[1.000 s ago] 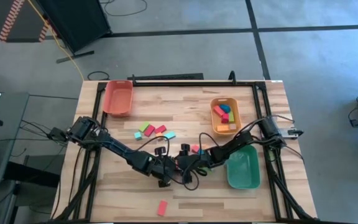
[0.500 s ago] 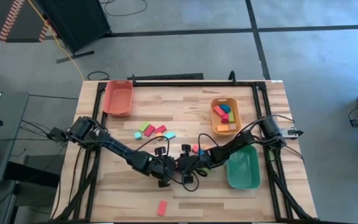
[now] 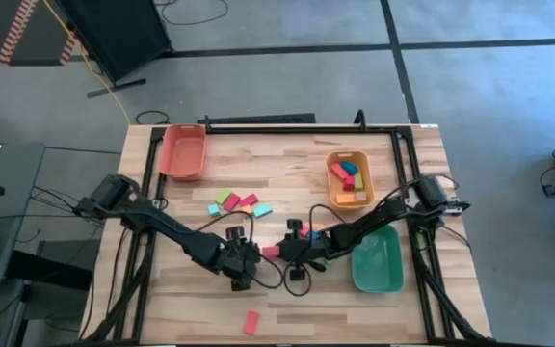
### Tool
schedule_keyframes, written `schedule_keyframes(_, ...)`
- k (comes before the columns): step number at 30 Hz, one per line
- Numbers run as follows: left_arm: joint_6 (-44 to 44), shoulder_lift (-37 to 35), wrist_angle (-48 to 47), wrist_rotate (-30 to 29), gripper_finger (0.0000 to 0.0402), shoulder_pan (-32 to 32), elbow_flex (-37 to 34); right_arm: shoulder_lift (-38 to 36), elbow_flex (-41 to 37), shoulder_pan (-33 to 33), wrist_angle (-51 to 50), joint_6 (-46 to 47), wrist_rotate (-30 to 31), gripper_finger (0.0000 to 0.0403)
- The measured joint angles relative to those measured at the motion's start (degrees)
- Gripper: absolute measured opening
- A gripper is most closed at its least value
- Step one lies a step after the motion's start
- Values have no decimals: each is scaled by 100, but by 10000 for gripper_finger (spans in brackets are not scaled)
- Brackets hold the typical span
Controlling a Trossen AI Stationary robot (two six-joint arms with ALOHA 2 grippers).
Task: Sort blocks by size
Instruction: Put the large rectangular orange block into the yellow bin
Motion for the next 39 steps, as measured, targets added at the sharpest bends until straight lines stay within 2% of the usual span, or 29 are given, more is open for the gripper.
schedule_keyframes(7, -437, -695, -642, -646, 224, -379, 7, -960, 0, 3, -1452, -29, 986, 158)
schedule_keyframes(12, -634, -846, -931, -1026, 224, -686, 7, -1808, 0, -75, -2747, 135, 1799, 158)
schedule_keyframes(19, -1084, -842, -713, -1241, 224, -921, -391, -2985, 1, -478, -4700, 1141, 2511, 159)
schedule_keyframes(25, -1457, -841, 74, -1285, 224, -998, -1067, -3638, 1, -1087, -6326, 2332, 2566, 159)
schedule_keyframes(28, -1494, -843, 704, -1513, 224, -1056, -1435, -3748, 0, -1470, -6801, 2645, 2522, 159)
schedule_keyframes(34, -1300, -843, 1635, -2517, 224, -1210, -1998, -3755, 0, -2144, -6877, 2741, 2179, 159)
schedule_keyframes(39, -911, -843, 1826, -3055, 224, -1300, -2096, -3750, -249, -2569, -6603, 2881, 1675, 159)
